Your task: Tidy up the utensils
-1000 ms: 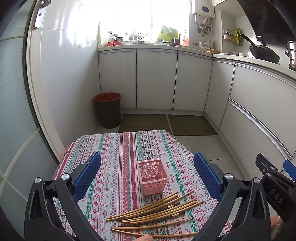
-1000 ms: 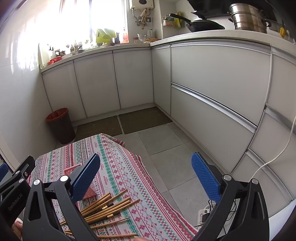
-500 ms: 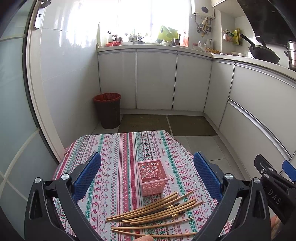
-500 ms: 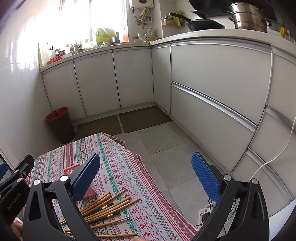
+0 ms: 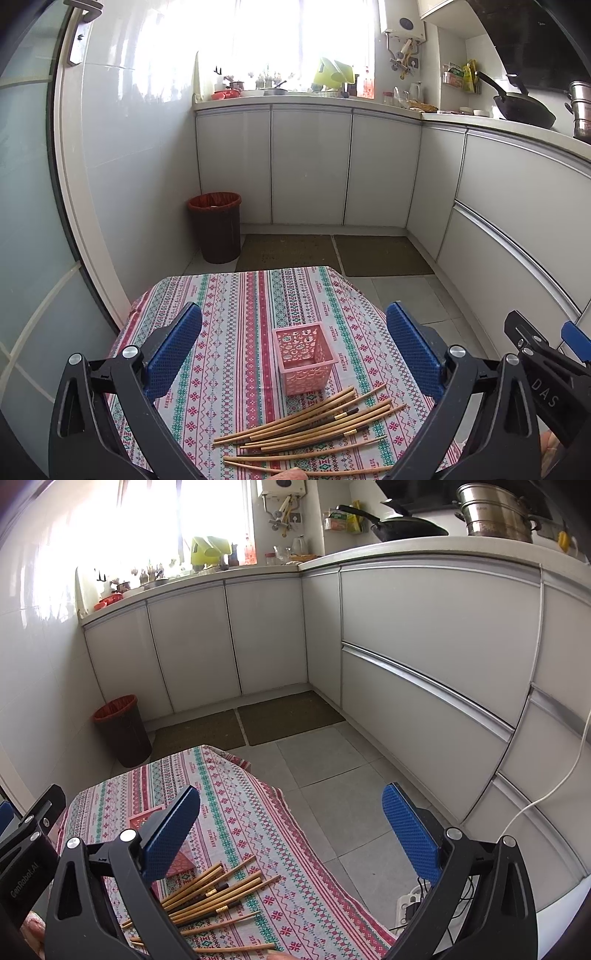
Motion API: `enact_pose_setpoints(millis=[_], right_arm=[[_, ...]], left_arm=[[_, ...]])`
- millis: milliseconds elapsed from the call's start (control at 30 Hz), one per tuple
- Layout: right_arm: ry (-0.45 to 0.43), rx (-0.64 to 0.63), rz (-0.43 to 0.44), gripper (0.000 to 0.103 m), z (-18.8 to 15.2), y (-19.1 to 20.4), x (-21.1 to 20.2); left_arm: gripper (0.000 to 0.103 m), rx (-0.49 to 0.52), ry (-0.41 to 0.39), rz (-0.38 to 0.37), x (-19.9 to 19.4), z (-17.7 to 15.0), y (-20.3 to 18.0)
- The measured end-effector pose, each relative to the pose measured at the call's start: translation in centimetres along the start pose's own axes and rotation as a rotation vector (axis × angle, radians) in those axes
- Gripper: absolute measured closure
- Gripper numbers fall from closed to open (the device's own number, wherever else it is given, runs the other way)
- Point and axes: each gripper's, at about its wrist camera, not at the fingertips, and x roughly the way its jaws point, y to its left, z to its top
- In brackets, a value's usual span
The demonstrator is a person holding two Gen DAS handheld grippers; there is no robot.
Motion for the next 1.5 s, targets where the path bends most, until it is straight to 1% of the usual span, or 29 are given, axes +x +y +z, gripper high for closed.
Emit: enact_pose_setpoints(millis=[467, 600, 667, 700, 767, 867, 933, 1000, 1033, 1100, 1133, 1167, 1200, 1233, 1267, 1300, 1333, 1367, 1400, 1467, 1500], right_arm=[[0.011, -0.001, 0.001, 0.007, 0.1, 0.0, 0.2], [0.018, 0.018, -0.003, 0.007, 0.3, -0.3, 0.4], [0.04, 0.06, 0.003, 0.007, 0.5, -1.1, 0.8], [0.064, 0.094, 0.02, 0.007, 0.6, -1.7, 1.2], [0.132, 0.187, 0.071, 0.007, 0.8, -3.4, 2.4], [0.265, 0.349, 0.136, 0.007, 0.4, -6.4, 5.0], [0.346, 0.448, 0.159, 0.007, -0.3, -8.2, 6.6], [0.38, 0.506, 0.15, 0.007, -0.9, -9.5, 7.6], [0.383, 0.52, 0.135, 0.007, -1.0, -9.9, 7.8], [0.385, 0.534, 0.113, 0.007, -1.4, -10.5, 8.1], [0.391, 0.538, 0.11, 0.007, -1.5, -10.7, 8.3], [0.399, 0.539, 0.11, 0.007, -1.5, -10.9, 8.6], [0.41, 0.539, 0.107, 0.007, -1.6, -11.0, 8.9], [0.424, 0.541, 0.104, 0.007, -1.7, -11.2, 9.3], [0.441, 0.547, 0.106, 0.007, -1.8, -11.4, 9.6], [0.465, 0.556, 0.113, 0.007, -2.1, -11.5, 10.0], [0.491, 0.562, 0.122, 0.007, -2.4, -11.4, 10.5], [0.512, 0.563, 0.131, 0.007, -2.6, -11.5, 10.8], [0.531, 0.556, 0.134, 0.007, -2.8, -11.3, 11.2], [0.55, 0.528, 0.12, 0.007, -3.1, -10.9, 11.7], [0.555, 0.513, 0.11, 0.007, -3.3, -10.6, 11.9]], left_arm=[[0.007, 0.004, 0.013, 0.002, 0.4, -0.2, -0.2], [0.007, 0.031, 0.043, -0.014, 1.3, -0.2, -0.7], [0.007, 0.081, 0.104, -0.063, 2.7, -0.3, -1.4], [0.007, 0.108, 0.146, -0.096, 3.6, -0.4, -1.8], [0.007, 0.136, 0.236, -0.182, 5.6, -0.9, -2.5], [0.007, 0.164, 0.375, -0.306, 8.7, -1.9, -3.8], [0.007, 0.175, 0.436, -0.372, 10.3, -2.7, -5.0], [0.007, 0.164, 0.507, -0.44, 11.8, -3.6, -6.1], [0.007, 0.153, 0.555, -0.471, 12.9, -4.0, -6.7], [0.007, 0.165, 0.63, -0.515, 14.8, -4.9, -7.8], [0.007, 0.184, 0.677, -0.529, 16.1, -5.7, -8.6], [0.007, 0.205, 0.699, -0.532, 16.7, -6.2, -9.1], [0.008, 0.248, 0.709, -0.517, 17.4, -6.7, -9.8], [0.013, 0.313, 0.714, -0.483, 18.3, -7.3, -10.6], [0.024, 0.349, 0.724, -0.471, 19.0, -7.9, -11.0], [0.033, 0.393, 0.751, -0.471, 19.9, -8.5, -11.7], [0.051, 0.418, 0.774, -0.47, 20.4, -8.8, -12.0], [0.058, 0.447, 0.784, -0.452, 21.1, -9.1, -12.4], [0.06, 0.477, 0.786, -0.434, 21.6, -9.4, -12.7], [0.074, 0.521, 0.801, -0.412, 22.6, -10.0, -13.2], [0.074, 0.535, 0.808, -0.404, 23.1, -10.2, -13.3]])
